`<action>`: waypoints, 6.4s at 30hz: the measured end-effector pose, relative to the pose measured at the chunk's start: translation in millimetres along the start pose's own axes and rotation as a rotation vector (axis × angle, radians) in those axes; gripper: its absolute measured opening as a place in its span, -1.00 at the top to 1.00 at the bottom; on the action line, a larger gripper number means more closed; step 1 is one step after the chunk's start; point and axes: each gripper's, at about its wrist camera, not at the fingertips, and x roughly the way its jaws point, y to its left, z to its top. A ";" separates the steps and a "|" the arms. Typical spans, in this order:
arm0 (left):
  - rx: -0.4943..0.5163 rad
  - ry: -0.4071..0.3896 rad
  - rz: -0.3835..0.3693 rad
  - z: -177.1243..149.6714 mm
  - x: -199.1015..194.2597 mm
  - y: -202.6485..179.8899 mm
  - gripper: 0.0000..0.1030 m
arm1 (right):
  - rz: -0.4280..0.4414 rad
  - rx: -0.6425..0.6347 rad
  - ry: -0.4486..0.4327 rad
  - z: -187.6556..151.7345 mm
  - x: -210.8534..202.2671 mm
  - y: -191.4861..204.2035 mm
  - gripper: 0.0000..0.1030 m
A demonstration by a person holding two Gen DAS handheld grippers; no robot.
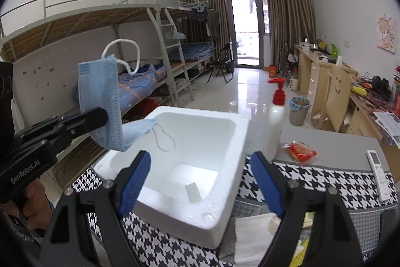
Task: Organize soft objects
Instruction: 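Lower the blue mask into the foam box and open the left tool, then withdraw both tools from the foam box back over the table, then move both tools toward the yellow foam net and white tissues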
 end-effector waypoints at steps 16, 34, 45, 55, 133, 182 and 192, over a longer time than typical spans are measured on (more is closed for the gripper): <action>-0.008 0.054 -0.018 0.6 20.9 -10.5 0.91 | -0.055 0.046 -0.010 -11.3 -17.4 -23.6 -0.65; -0.045 0.133 0.010 -5.2 43.5 -7.0 -0.23 | -0.067 0.082 -0.018 -19.4 -27.8 -38.5 -0.65; -0.068 0.085 0.050 -2.7 32.5 -10.0 -0.98 | -0.073 0.083 -0.035 -21.7 -39.4 -40.2 -0.65; -0.045 0.049 0.017 0.4 6.4 -23.5 -0.98 | -0.088 0.072 -0.061 -24.8 -61.2 -34.0 -0.65; 0.079 -0.063 -0.084 -100.5 -57.8 -101.1 -0.98 | -0.287 0.066 -0.093 -121.4 -134.5 -29.4 -0.65; 0.034 0.218 -0.193 -100.4 92.4 -154.5 -0.98 | -0.329 0.232 0.034 -155.9 -114.3 -133.4 -0.65; 0.027 0.225 -0.140 -98.5 100.7 -141.6 -0.98 | -0.305 0.229 0.045 -152.4 -103.7 -137.1 -0.65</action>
